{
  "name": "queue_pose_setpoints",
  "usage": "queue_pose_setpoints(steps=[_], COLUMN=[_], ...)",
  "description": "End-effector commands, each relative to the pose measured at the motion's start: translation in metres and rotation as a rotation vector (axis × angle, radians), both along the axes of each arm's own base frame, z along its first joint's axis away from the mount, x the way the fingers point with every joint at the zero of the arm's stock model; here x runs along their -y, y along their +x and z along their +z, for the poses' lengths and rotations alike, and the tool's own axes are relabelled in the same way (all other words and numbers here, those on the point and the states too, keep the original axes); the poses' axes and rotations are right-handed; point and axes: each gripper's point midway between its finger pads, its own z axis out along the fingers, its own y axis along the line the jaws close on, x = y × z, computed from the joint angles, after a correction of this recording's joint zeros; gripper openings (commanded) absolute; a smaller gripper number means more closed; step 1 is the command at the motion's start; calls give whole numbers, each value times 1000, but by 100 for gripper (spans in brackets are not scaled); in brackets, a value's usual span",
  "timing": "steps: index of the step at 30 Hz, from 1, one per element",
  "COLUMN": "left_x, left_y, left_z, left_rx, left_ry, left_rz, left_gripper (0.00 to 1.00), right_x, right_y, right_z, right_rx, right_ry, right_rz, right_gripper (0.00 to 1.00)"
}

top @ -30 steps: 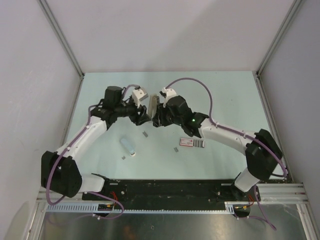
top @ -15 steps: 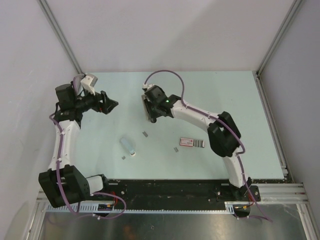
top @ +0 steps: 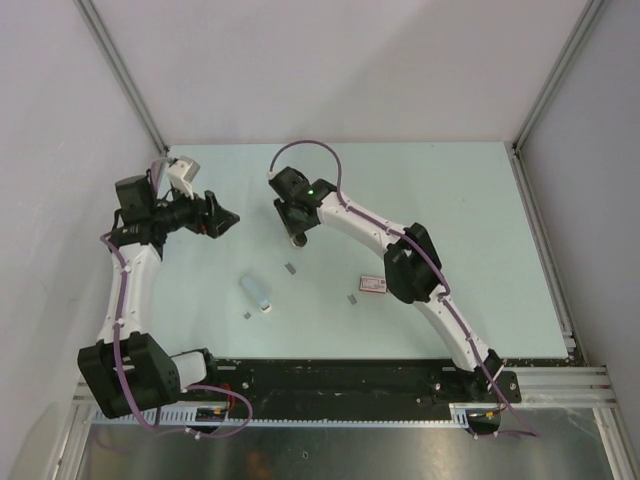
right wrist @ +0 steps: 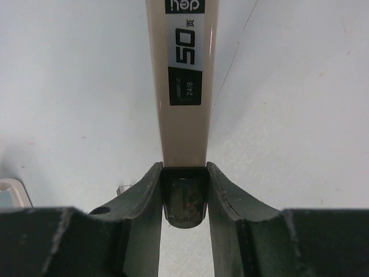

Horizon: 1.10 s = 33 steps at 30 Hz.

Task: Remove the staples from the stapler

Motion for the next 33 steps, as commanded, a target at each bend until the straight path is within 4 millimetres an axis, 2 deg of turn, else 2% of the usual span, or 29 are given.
queue_pose_setpoints(steps=[1,5,10,14,17,20,22,25,29,33], left_x=[4,18,40,48,57,66,72,81,95,107], left_y=[-11,-15,-23,-26,-29,-33,-36,-41,-54,-66], left_z=[-1,-10,-20,-22,-26,-33,-40,-56,-76,-91], left_rx=[13,31,48,45,52,80,92,91,78,103], left_ry=[46,126,217,222,249,317,366,436,491,558], left_rz=[-23,-76,-156,-183,-218,-269,-303,-349,-429,-529], left_gripper=[93,92,92,92,92,92,93,93,93,94], right_x=[-6,-9,-9,-2,13,45,74,124,188,232], right_y=[1,4,9,9,8,8,6,-2,-23,-40], right_z=[18,34,58,67,78,85,81,64,30,13], right_rx=[7,21,43,49,71,91,90,81,56,36], right_ry=[36,97,156,168,188,214,219,204,128,98], right_rz=[21,24,31,27,-3,-66,-126,-225,-362,-468], right_gripper=[16,37,56,61,60,56,54,50,48,49])
